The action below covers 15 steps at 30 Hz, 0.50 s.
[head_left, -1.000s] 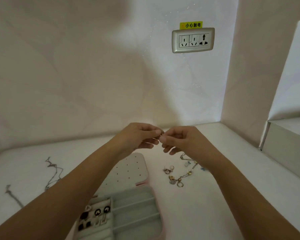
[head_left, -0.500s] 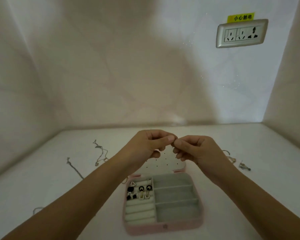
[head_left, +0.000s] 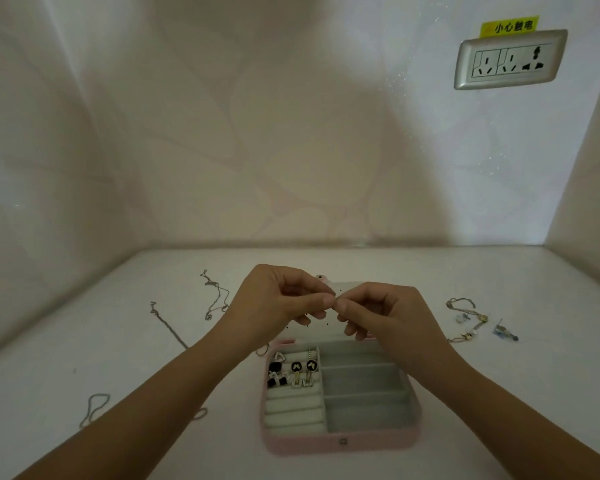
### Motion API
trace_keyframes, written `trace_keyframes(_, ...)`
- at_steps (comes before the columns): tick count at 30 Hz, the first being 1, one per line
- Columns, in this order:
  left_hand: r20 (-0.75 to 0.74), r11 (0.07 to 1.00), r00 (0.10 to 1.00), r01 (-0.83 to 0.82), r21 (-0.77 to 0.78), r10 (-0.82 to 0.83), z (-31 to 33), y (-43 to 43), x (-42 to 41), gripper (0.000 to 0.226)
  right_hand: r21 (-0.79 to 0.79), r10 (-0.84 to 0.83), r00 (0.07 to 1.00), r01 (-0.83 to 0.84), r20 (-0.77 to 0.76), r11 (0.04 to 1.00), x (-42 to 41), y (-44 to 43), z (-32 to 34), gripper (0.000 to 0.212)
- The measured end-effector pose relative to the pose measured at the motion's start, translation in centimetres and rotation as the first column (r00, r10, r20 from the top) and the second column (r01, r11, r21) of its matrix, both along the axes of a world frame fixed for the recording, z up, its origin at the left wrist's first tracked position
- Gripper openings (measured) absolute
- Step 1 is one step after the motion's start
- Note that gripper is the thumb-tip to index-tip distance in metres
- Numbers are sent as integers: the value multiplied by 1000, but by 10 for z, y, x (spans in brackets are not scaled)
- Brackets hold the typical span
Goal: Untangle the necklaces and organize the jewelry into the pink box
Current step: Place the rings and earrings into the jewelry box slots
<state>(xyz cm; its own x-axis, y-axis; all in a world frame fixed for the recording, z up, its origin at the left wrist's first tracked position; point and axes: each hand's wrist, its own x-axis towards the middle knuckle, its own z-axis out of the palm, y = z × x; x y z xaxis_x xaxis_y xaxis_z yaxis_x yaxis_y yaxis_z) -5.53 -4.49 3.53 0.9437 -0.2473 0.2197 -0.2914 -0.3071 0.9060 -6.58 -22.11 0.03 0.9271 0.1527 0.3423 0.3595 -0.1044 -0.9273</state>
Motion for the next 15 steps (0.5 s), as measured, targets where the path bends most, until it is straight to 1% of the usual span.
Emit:
trace_keyframes(2, 1, 999, 1000, 0, 46, 0, -2, 3, -1, 4, -34, 13, 1000, -12, 18, 999, 0, 2, -3, 7)
trace_keyframes(6, 21, 979, 999, 25, 203, -30, -7, 8, -6, 9, -127, 20, 998, -13, 53, 992, -1, 6, -10, 6)
trace_keyframes(9, 55, 958, 998, 4, 288, -21, -9, 8, -8, 10, -165, 12, 998, -1, 65, 986, -1, 8, -14, 6)
trace_keyframes(12, 68, 954, 998, -13, 298, -7, -10, 8, -9, 10, -172, 0, 997, 14, 81, 985, -1, 10, -15, 7)
trace_keyframes(15, 46, 978, 999, -12, 206, 2, -11, 10, -7, 6, -169, -12, 992, 34, 129, 985, -2, 11, -15, 10)
